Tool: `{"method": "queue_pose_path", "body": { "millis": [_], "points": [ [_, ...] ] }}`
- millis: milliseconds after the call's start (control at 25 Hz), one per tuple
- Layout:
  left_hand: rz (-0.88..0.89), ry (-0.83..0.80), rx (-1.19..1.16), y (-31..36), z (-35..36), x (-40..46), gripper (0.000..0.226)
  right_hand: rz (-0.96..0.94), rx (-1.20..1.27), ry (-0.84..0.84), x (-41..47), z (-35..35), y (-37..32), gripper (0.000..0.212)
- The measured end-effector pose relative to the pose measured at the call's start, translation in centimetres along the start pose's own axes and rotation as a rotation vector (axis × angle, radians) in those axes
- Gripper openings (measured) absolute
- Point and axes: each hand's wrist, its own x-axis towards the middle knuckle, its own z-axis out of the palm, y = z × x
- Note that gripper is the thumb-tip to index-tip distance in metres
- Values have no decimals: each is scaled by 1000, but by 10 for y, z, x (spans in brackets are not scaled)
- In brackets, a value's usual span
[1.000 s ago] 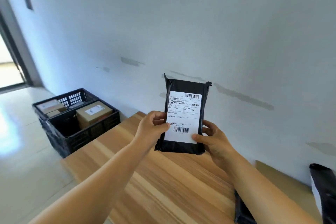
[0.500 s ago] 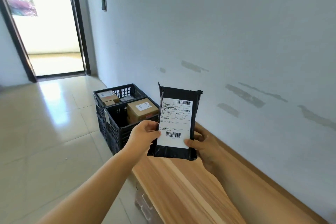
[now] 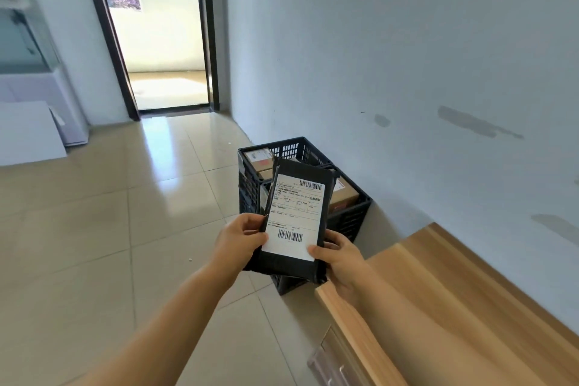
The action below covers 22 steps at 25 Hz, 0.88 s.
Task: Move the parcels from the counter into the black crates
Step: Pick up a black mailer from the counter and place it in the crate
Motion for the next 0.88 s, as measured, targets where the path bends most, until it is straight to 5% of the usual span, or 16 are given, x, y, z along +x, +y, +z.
{"method": "queue_pose_path", "body": {
  "millis": [880],
  "points": [
    [-267,-35,168,7,-27,386,28,241,90,60,381,86,-59,37]
  ]
}}
